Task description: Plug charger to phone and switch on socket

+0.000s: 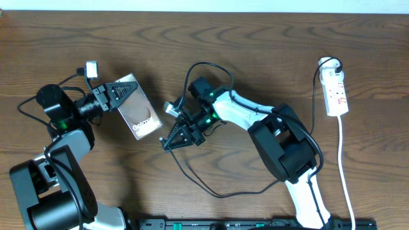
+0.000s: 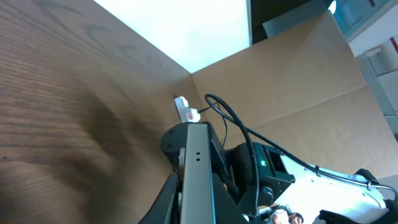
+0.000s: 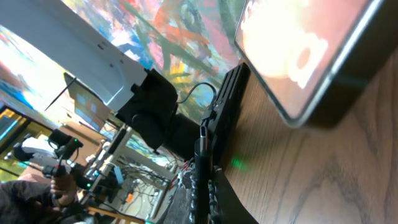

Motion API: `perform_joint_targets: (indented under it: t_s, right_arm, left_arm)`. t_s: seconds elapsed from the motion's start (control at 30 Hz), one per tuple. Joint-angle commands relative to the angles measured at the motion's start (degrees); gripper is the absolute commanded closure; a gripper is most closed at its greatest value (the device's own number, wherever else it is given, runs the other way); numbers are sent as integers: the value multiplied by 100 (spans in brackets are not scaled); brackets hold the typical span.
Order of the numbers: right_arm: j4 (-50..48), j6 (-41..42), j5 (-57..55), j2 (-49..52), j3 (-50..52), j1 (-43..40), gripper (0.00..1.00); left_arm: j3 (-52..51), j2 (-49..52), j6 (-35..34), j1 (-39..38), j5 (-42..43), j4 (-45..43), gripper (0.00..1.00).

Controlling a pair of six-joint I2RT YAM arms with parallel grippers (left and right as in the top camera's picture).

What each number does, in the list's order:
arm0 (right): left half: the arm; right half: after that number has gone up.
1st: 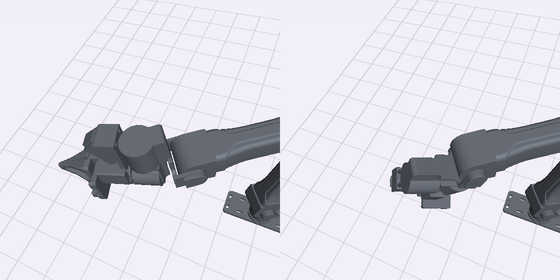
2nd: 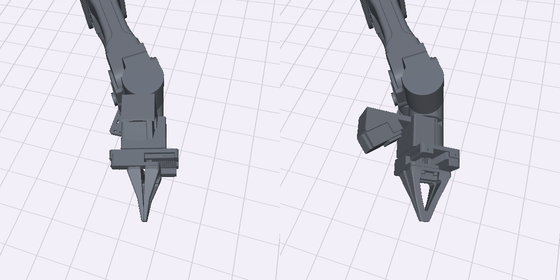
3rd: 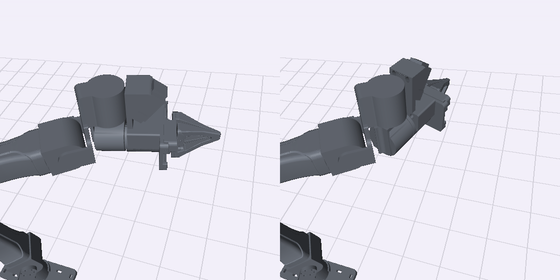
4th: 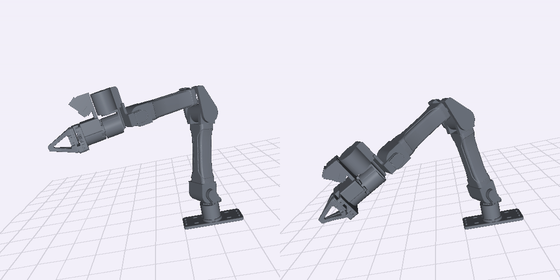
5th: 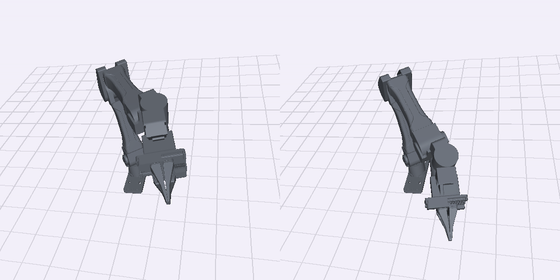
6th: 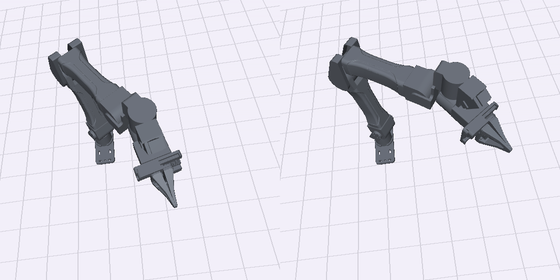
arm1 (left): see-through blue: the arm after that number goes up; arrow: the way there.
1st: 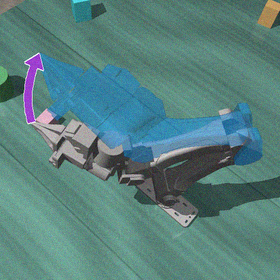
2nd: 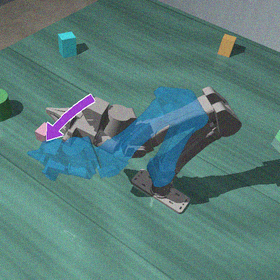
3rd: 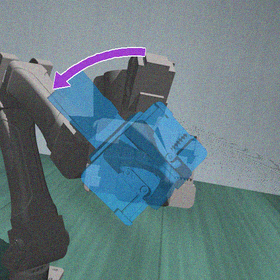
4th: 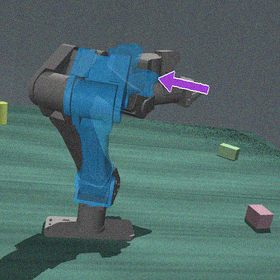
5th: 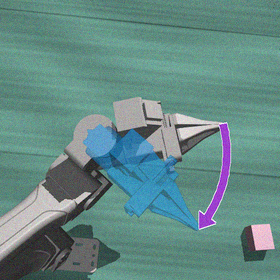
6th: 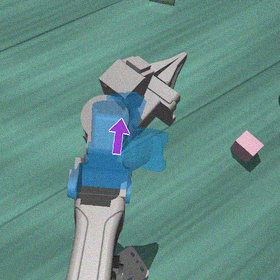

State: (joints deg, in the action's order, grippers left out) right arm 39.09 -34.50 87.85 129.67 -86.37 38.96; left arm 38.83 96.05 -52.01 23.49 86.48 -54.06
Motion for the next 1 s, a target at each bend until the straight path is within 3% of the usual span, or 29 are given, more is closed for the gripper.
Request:
perform_joint_targets:
  t_s: [0.0,0.43,0.97]
  right_arm:
    - [-291,492,164,59,24,55,99]
    - [-1014,920,160,59,24,114,99]
    - [-1123,927,120,63,24,92,99]
  left_arm:
    - [153,-52,72,17,-15,-2,93]
    - [153,-52,31,-323,-243,-7,92]
    - [153,-52,-201,-275,-321,-13,93]
